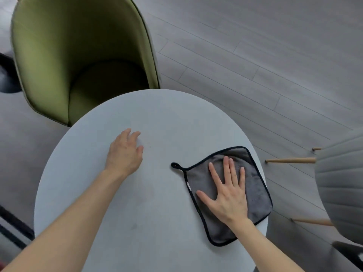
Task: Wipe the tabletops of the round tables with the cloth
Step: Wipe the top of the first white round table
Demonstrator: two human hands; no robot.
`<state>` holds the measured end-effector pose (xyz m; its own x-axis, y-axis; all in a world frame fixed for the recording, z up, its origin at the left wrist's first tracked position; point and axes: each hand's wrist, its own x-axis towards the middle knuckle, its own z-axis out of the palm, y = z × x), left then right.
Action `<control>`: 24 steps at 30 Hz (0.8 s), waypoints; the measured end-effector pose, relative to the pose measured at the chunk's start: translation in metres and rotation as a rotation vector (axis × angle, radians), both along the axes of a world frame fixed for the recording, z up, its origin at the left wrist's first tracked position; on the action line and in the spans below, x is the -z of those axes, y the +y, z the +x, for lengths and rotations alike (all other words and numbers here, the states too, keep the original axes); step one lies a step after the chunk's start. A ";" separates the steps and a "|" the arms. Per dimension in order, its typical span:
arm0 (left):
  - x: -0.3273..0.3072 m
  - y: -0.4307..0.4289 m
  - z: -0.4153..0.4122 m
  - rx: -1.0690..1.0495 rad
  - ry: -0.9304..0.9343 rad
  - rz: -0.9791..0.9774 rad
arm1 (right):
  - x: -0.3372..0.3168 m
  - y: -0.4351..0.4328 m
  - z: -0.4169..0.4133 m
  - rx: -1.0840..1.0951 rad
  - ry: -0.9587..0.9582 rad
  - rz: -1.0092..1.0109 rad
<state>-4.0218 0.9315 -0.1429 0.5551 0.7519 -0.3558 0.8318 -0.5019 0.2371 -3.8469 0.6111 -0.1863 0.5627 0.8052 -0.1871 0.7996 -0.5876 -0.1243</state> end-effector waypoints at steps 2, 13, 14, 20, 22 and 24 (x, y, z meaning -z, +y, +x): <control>-0.002 -0.015 -0.028 -0.053 -0.044 0.019 | -0.003 -0.009 -0.006 -0.014 -0.004 -0.032; 0.007 -0.048 -0.207 -0.383 -0.032 0.089 | -0.003 0.267 0.014 -0.013 0.010 0.035; 0.009 -0.056 -0.219 -0.408 -0.036 0.104 | -0.005 0.298 -0.006 -0.067 0.011 0.045; 0.014 -0.090 -0.271 -0.593 -0.111 0.198 | -0.006 0.310 -0.223 -0.715 0.044 0.133; 0.010 -0.099 -0.274 -0.657 -0.161 0.256 | -0.002 0.264 -0.271 -0.966 0.069 0.103; 0.004 -0.102 -0.268 -0.705 -0.177 0.283 | 0.003 0.245 -0.260 -1.095 0.099 0.115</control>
